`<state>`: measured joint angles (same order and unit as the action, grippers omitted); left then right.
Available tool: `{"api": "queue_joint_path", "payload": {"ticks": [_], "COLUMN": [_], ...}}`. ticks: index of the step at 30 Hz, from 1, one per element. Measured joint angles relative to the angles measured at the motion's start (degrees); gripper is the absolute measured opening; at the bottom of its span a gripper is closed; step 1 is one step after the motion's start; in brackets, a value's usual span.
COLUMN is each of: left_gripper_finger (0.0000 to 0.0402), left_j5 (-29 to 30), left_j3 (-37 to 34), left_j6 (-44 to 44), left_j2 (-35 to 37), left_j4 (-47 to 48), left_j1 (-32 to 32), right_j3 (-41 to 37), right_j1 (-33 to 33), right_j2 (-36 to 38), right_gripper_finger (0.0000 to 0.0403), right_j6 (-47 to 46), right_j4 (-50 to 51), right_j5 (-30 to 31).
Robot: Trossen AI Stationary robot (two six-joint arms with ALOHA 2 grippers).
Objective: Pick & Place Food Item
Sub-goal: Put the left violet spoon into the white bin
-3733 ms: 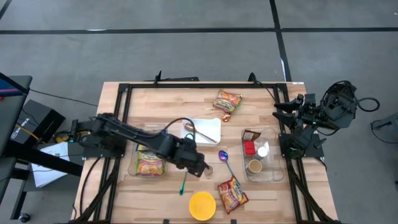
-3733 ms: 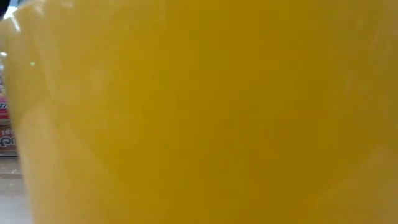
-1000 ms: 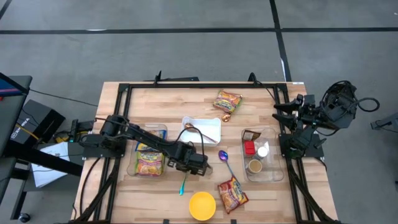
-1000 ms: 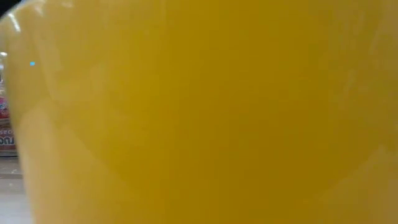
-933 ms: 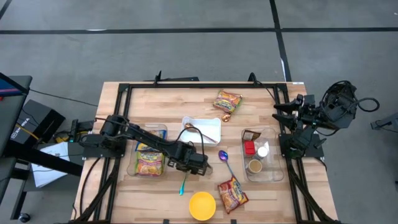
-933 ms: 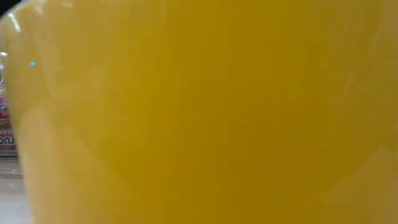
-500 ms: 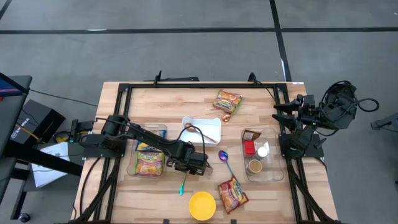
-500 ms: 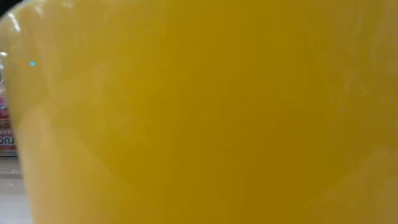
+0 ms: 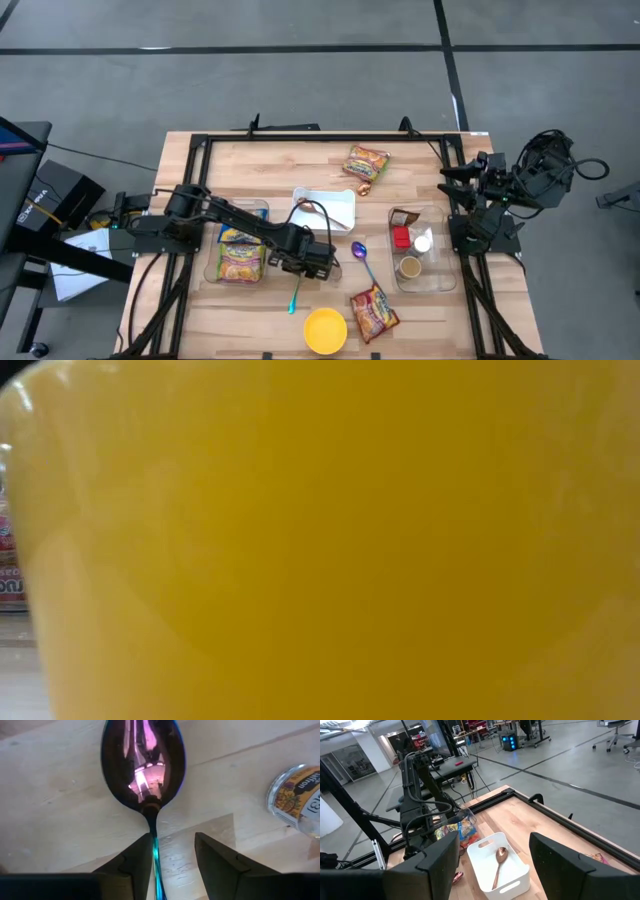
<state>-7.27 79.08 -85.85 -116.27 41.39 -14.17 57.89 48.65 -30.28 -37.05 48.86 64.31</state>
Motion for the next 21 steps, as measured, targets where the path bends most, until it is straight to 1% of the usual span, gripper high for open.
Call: {"api": "queue_joint_path", "payload": {"ticks": [8,12,21], "left_gripper_finger": [0.0128,0.0121,0.012], "left_j5": [-0.2,-0.7,-1.2], "left_j3": [0.1,-0.1,-0.2], "left_j6": [0.0,0.1,0.1], "left_j2": [-0.2,-0.5,-0.6], "left_j4": [0.5,2.4,2.2], "left_j1": [0.0,0.0,-0.1], "right_j3": [0.0,0.0,0.0], "right_j1": [0.0,0.0,0.0], "right_j2": [0.0,0.0,0.0], "right_gripper_finger": [0.0235,0.0235,0.0235], "right_j6": [0.0,0.0,0.0], "right_j4": [0.0,0.0,0.0], "right_j5": [0.0,0.0,0.0]}}
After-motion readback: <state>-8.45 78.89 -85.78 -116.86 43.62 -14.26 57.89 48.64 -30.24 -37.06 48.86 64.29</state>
